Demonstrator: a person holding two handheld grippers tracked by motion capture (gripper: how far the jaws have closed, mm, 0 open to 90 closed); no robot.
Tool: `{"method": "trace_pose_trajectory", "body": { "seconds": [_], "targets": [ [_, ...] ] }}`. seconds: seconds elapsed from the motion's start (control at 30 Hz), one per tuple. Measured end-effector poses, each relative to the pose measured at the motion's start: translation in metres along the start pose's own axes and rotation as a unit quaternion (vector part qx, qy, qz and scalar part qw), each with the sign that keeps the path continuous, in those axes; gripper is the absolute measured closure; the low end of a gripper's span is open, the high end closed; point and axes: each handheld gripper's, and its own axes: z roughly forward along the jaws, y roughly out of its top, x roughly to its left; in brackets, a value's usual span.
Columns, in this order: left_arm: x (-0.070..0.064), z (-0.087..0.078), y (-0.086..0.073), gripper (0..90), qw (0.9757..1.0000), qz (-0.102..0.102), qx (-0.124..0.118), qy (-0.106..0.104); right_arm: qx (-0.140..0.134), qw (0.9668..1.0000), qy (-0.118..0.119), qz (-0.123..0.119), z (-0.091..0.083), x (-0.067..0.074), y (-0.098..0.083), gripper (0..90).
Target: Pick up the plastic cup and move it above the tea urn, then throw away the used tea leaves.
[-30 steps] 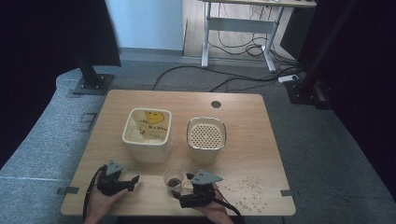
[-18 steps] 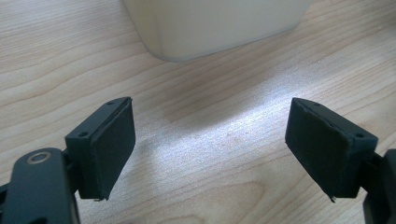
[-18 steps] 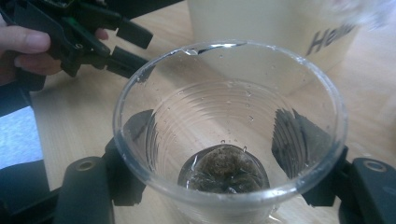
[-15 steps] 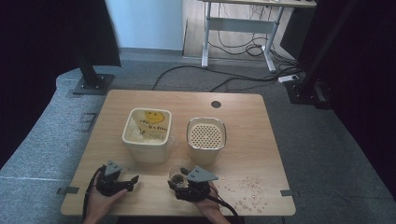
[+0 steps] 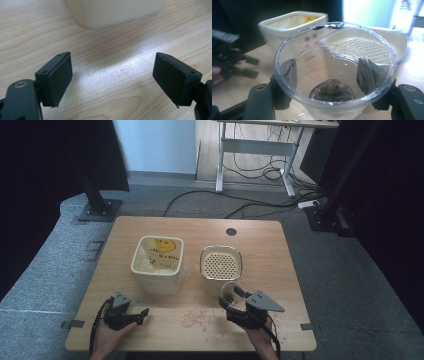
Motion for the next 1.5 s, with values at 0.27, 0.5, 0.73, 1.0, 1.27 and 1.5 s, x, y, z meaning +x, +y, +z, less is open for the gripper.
{"method": "trace_pose_trajectory", "body": {
  "seconds": [0.27,0.5,0.73,1.0,1.27,1.5],
  "targets": [
    [0.0,0.0,0.0,16.3,1.0,-0.001,0.002,0.0,-0.027,0.9981,-0.05,0.021,-0.021,-0.029,0.008,33.2],
    [-0.001,0.001,0.001,16.3,1.0,-0.002,0.004,-0.003,-0.036,0.9964,-0.071,0.028,-0.027,-0.042,0.01,33.2],
    [0.001,0.001,0.001,16.3,0.9999,-0.006,0.004,-0.007,-0.044,0.9939,-0.098,0.024,-0.025,-0.053,0.022,33.2],
    [0.0,0.002,0.001,16.4,0.9999,-0.003,0.011,-0.012,-0.025,0.9909,-0.132,-0.012,-0.01,-0.066,0.054,33.2],
    [0.0,0.003,0.001,16.6,0.9998,0.0,0.014,-0.012,0.007,0.9863,-0.156,-0.051,0.012,-0.076,0.08,33.5],
    [0.001,0.003,0.0,16.5,0.9998,0.0,0.015,-0.012,0.023,0.9773,-0.182,-0.106,0.026,-0.074,0.091,33.5]
  ]
}}
